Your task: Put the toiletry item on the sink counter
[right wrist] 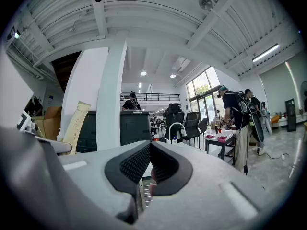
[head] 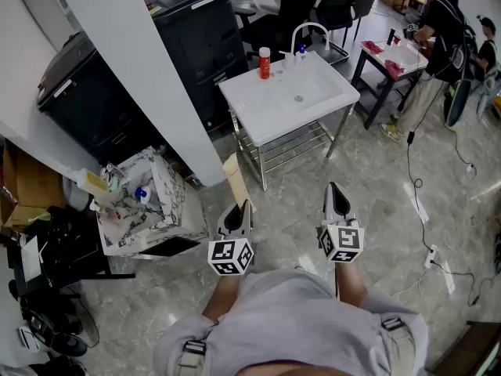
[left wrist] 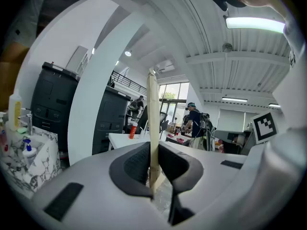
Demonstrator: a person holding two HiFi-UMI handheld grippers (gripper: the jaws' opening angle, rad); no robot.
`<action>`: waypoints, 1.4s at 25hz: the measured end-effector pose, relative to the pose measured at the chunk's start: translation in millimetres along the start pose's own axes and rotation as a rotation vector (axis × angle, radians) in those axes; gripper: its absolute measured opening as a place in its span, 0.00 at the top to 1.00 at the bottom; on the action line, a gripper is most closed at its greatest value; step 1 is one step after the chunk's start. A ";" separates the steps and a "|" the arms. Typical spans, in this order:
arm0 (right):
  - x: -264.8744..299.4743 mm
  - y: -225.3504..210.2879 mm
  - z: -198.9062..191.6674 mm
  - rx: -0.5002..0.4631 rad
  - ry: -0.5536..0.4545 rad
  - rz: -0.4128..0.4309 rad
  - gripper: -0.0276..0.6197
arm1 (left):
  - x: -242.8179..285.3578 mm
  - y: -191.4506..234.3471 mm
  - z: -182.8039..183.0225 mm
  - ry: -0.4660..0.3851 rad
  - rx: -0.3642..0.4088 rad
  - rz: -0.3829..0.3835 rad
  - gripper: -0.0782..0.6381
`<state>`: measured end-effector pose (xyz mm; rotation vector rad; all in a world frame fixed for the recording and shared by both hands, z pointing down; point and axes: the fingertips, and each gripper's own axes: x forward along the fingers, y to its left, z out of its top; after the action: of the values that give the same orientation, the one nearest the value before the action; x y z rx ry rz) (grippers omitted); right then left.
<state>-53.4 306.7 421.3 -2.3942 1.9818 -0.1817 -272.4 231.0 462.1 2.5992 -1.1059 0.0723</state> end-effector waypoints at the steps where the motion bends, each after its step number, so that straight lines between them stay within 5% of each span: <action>1: -1.9 -0.8 0.3 0.001 0.001 0.002 0.95 | -0.9 -2.4 -0.7 0.002 -0.001 0.000 0.83; 23: -23.3 -25.9 -7.8 0.012 0.023 0.011 0.95 | -0.9 -35.8 -10.8 0.030 0.022 -0.004 0.83; 35: -39.9 -76.2 -15.9 0.006 0.039 0.013 0.95 | 18.9 -85.9 -22.7 0.031 0.033 0.004 0.83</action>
<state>12.1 361.1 441.5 -2.3918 2.0103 -0.2355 -196.4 280.8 463.9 2.6156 -1.1080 0.1322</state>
